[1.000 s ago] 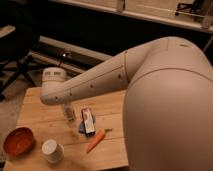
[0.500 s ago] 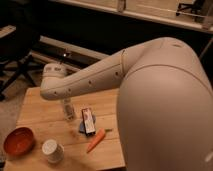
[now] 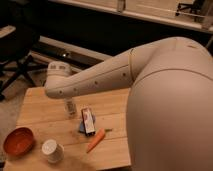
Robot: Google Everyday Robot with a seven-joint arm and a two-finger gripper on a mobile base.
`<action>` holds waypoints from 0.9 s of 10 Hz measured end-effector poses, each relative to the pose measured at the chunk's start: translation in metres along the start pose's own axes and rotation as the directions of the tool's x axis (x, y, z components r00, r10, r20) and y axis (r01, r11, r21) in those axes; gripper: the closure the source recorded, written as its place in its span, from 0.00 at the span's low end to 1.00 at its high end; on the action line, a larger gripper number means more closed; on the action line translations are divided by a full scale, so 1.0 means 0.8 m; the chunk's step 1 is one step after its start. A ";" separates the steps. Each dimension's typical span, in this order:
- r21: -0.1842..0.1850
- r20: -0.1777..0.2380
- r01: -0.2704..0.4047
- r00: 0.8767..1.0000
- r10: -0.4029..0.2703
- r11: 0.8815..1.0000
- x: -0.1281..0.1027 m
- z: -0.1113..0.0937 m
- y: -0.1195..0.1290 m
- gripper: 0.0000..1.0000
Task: Stand the bottle upright
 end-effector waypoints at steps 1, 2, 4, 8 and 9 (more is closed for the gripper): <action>-0.002 -0.001 0.001 1.000 -0.001 1.000 0.002 0.005 0.002 0.71; -0.006 -0.001 0.003 1.000 -0.003 1.000 0.002 0.010 0.006 0.71; -0.007 -0.001 0.005 1.000 -0.005 1.000 0.001 0.013 0.007 0.69; -0.016 -0.009 0.035 0.999 -0.036 0.999 0.005 0.027 0.016 0.34; -0.020 -0.017 0.046 0.999 -0.046 0.999 0.008 0.031 0.017 0.24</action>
